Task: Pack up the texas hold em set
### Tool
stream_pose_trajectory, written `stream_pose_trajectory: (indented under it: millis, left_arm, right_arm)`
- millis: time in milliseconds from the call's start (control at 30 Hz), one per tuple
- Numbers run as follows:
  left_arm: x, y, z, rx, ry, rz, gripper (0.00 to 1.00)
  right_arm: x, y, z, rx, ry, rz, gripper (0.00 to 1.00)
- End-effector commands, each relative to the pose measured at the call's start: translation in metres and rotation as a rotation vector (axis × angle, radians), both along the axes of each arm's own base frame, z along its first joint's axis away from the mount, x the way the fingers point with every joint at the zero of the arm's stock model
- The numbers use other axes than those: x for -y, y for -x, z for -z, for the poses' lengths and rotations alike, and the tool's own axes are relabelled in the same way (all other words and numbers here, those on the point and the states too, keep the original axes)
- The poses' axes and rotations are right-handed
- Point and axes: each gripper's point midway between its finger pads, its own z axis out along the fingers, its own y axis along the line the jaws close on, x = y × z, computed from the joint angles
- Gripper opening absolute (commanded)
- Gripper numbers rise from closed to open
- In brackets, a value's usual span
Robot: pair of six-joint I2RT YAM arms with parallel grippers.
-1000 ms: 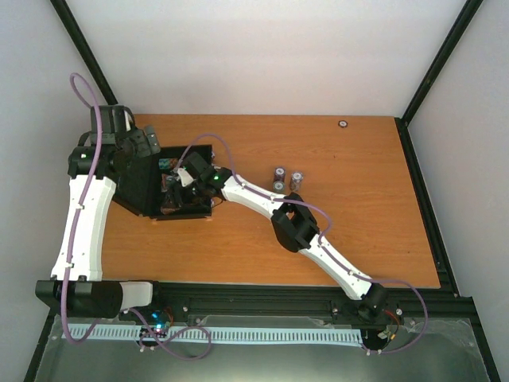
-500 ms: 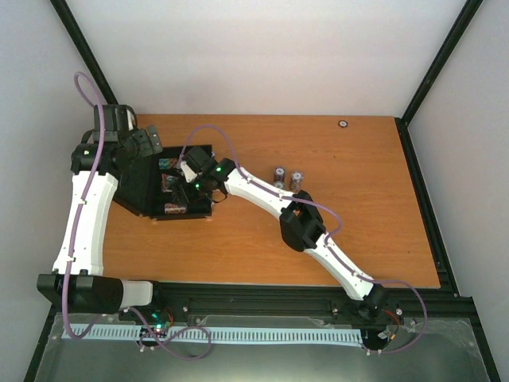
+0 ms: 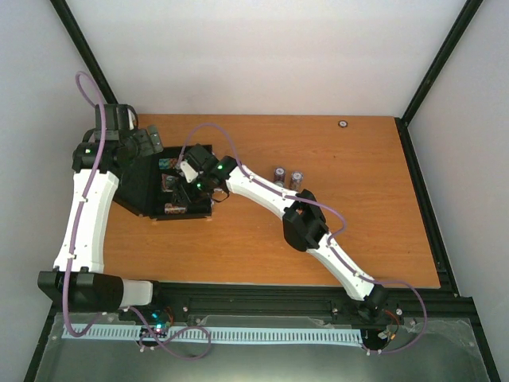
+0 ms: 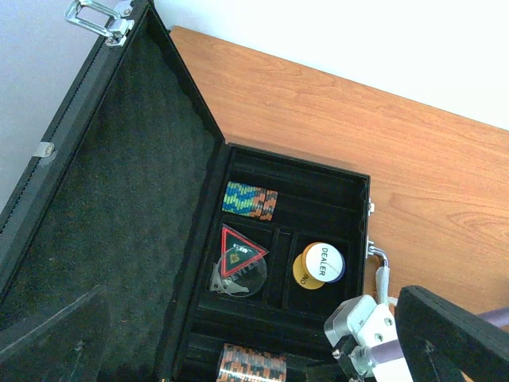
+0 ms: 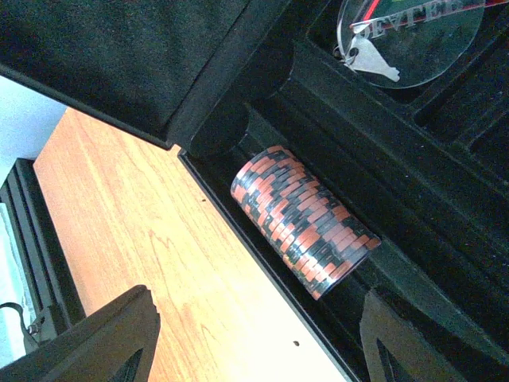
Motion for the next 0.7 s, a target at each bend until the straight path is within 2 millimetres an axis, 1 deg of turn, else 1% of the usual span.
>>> stream_pose_trajectory:
  millis: [0,167,300,467,567,667]
  left_arm:
    - [-0.002,-0.002,-0.01,0.031,0.006,-0.01,1.0]
    - [-0.001,-0.001,-0.01,0.028,0.009,-0.006,1.0]
    - [0.001,0.001,-0.012,0.034,0.015,-0.001,1.0]
    - [0.003,0.002,-0.008,0.029,0.027,0.011,1.0]
    - [0.005,0.002,-0.005,0.024,0.034,0.017,1.0]
    - [0.007,0.002,-0.003,0.022,0.045,0.023,1.0]
  right_arm:
    - [-0.005,0.011,0.013,-0.053,0.001,-0.026,0.71]
    - [-0.019,0.024,0.017,-0.153,-0.081,-0.074,0.7]
    - [-0.019,0.022,0.025,-0.162,-0.064,-0.053,0.7]
    - [-0.018,0.017,0.035,-0.164,-0.04,-0.016,0.7]
    - [-0.028,0.022,0.035,-0.209,-0.092,-0.049,0.69]
    - [-0.043,0.034,0.027,-0.283,-0.198,-0.122,0.67]
